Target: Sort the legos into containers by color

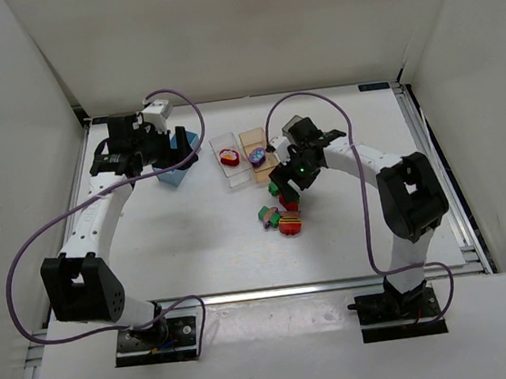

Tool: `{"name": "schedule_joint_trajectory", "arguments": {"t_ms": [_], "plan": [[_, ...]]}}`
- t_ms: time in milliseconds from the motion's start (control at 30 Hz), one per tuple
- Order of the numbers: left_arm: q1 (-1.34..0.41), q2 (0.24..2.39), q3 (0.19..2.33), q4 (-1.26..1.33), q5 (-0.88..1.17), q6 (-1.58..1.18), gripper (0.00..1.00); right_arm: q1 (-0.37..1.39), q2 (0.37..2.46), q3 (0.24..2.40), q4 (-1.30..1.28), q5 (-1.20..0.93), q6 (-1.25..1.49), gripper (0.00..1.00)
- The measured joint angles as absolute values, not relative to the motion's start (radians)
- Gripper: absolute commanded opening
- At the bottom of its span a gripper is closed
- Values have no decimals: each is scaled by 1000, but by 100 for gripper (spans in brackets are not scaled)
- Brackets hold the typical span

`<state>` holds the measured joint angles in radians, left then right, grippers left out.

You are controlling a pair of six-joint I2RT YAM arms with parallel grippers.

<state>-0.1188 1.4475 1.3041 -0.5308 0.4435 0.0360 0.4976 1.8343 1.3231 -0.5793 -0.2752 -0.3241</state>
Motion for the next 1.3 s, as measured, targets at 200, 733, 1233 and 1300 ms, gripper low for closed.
{"name": "schedule_joint_trajectory", "arguments": {"t_ms": [200, 733, 1233, 1300], "plan": [[-119, 1448, 1304, -531, 437, 49, 92, 498, 1886, 1347, -560, -245, -309, 89], [-98, 1465, 1304, -530, 434, 59, 92, 498, 1957, 1357, -542, -249, -307, 46], [-69, 1559, 1319, -526, 802, -30, 86, 388, 1692, 1200, -529, -410, -422, 2], [-67, 1621, 1356, -533, 891, -64, 86, 363, 1611, 1187, -530, -469, -484, 2]]}}
